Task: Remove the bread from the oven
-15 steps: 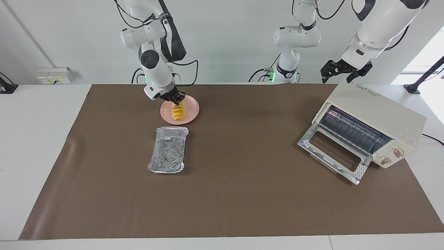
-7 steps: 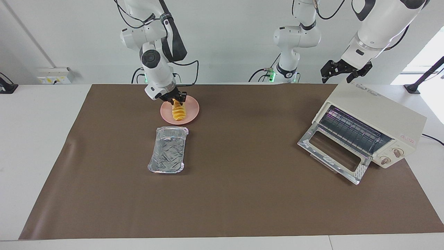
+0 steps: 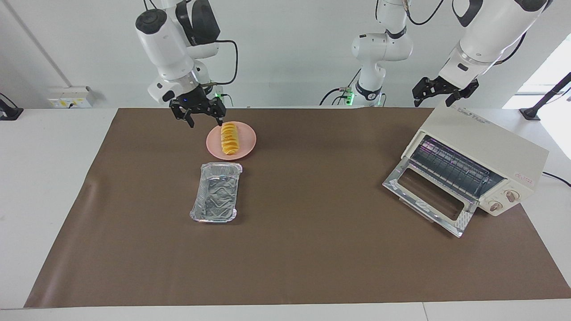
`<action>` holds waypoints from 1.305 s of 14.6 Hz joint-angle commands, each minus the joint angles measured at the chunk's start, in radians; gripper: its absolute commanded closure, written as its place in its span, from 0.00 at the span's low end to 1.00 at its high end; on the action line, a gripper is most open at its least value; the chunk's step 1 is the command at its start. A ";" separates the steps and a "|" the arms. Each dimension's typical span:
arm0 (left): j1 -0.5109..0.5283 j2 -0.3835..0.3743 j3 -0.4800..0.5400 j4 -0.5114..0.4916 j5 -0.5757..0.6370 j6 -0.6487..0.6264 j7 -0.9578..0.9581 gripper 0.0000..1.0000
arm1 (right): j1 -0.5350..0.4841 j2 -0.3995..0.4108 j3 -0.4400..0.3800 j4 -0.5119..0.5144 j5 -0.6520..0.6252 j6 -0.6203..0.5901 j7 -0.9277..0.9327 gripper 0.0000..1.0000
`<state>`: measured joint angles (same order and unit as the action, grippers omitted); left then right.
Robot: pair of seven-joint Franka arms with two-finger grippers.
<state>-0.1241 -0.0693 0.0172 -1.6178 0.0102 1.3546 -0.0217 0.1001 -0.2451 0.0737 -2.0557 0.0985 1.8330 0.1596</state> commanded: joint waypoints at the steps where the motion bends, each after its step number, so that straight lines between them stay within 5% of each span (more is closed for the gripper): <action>1: 0.011 -0.030 -0.006 -0.036 0.008 0.021 0.006 0.00 | -0.060 0.111 0.009 0.200 -0.086 -0.108 -0.116 0.00; 8: 0.011 -0.030 -0.006 -0.036 0.008 0.021 0.006 0.00 | -0.137 0.185 0.006 0.380 -0.095 -0.271 -0.163 0.00; 19: 0.011 -0.030 -0.006 -0.036 0.007 0.021 0.006 0.00 | -0.158 0.196 0.006 0.391 -0.135 -0.288 -0.163 0.00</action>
<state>-0.1241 -0.0693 0.0172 -1.6178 0.0102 1.3546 -0.0217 -0.0439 -0.0619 0.0682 -1.6893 -0.0180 1.5610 0.0153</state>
